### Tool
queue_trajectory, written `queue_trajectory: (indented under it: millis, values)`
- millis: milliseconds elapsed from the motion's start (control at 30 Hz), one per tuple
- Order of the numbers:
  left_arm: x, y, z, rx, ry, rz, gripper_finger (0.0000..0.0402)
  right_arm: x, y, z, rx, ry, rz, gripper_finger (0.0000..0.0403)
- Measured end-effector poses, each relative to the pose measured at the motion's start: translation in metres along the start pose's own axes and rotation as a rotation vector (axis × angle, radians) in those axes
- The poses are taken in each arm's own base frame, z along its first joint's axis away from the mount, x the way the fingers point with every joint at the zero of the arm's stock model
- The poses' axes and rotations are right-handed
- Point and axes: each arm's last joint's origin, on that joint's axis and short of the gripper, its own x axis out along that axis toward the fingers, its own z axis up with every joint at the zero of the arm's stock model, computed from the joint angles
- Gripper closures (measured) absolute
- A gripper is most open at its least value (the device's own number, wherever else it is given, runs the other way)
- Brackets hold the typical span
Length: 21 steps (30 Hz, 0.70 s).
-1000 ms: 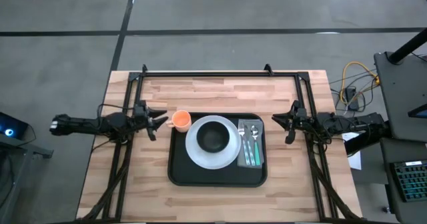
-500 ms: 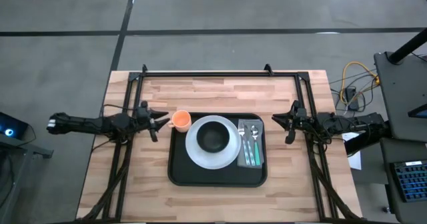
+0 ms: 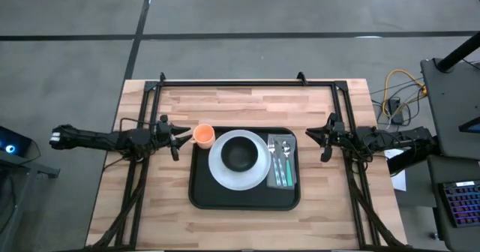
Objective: Set up tray
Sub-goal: Return to Home Position
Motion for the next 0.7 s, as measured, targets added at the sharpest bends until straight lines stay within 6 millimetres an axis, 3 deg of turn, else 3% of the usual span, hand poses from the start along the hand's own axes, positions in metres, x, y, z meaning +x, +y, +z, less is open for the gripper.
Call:
queue_trajectory:
  millis: [700]
  values:
    - [0.0055, -0.0012, -0.0072, 0.041, 0.079, 0.018, 0.0268, 0.0000, 0.0000, 0.0000, 0.000, 0.000, 0.000, 0.0355]
